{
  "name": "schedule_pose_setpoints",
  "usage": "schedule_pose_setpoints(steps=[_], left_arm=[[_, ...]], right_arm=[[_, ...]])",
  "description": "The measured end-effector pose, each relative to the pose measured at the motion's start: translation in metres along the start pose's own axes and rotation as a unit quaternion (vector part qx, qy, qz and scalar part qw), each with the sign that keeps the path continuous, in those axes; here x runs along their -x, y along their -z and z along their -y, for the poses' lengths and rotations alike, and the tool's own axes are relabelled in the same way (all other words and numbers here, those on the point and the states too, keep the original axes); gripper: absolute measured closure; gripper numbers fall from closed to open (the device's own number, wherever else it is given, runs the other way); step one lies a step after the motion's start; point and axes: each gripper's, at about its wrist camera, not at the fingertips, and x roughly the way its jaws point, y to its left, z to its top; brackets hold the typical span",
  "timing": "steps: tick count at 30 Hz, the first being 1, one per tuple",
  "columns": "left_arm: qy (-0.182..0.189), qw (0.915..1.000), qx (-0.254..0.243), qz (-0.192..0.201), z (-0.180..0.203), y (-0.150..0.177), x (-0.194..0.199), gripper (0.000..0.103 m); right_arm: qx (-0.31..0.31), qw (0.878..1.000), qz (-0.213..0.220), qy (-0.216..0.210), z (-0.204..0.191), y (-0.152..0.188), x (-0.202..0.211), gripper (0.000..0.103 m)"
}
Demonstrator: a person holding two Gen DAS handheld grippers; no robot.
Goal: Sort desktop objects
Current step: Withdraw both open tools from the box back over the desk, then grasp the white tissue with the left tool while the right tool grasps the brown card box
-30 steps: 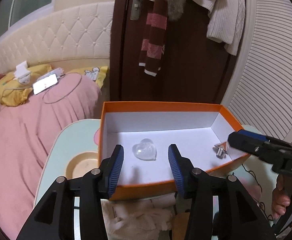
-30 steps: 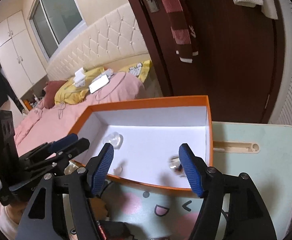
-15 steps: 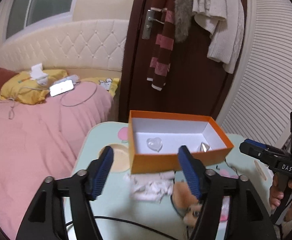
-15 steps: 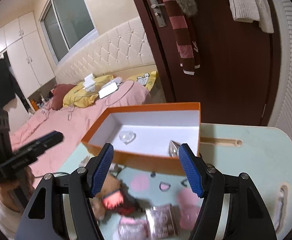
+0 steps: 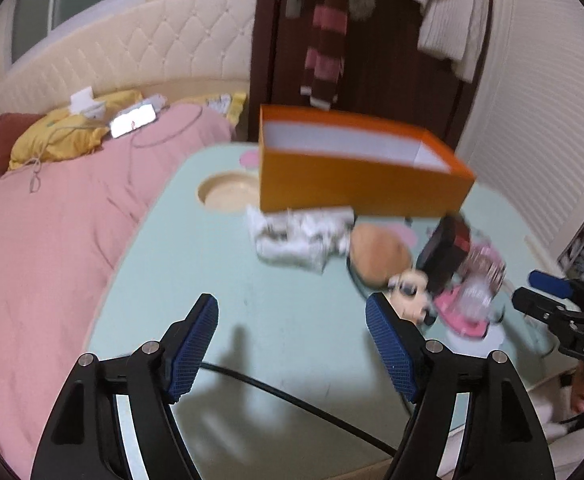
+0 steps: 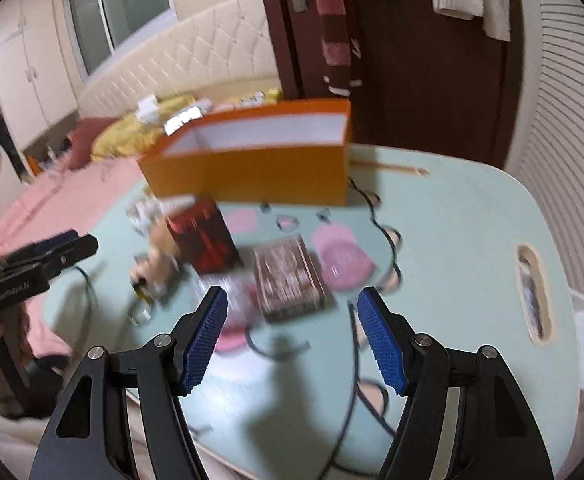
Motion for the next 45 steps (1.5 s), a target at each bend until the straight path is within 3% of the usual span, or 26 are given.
schedule_pose_setpoints(steps=[4, 10, 13, 24, 30, 38, 42, 45], left_arm=[[-0.009, 0.9998, -0.003, -0.015, 0.006, 0.010, -0.012, 0.026], [-0.038, 0.9986, -0.035, -0.014, 0.019, 0.018, -0.018, 0.000], [-0.035, 0.9987, -0.036, -0.008, 0.019, 0.020, -0.018, 0.000], [-0.032, 0.9988, -0.038, 0.002, 0.018, 0.026, -0.021, 0.000], [-0.027, 0.9987, -0.041, -0.011, 0.011, 0.022, -0.020, 0.000], [-0.028, 0.9988, -0.006, 0.038, -0.010, -0.009, -0.007, 0.000], [-0.040, 0.9987, -0.024, 0.020, -0.012, -0.033, -0.027, 0.002], [-0.034, 0.9988, -0.034, 0.008, -0.010, -0.045, -0.040, 0.010]], right_arm=[[0.001, 0.999, -0.028, 0.018, -0.002, 0.015, -0.008, 0.034], [0.011, 0.997, -0.045, 0.056, -0.003, 0.019, -0.013, 0.034], [0.026, 0.997, -0.048, 0.061, -0.006, 0.020, -0.017, 0.018], [0.036, 0.996, -0.053, 0.057, -0.008, 0.021, -0.022, 0.003], [0.036, 0.996, -0.053, 0.057, -0.008, 0.021, -0.023, 0.002], [0.038, 0.997, -0.051, 0.053, -0.008, 0.021, -0.023, 0.001], [0.038, 0.997, -0.051, 0.053, -0.008, 0.022, -0.023, 0.001], [0.038, 0.997, -0.051, 0.053, -0.008, 0.022, -0.023, 0.001]])
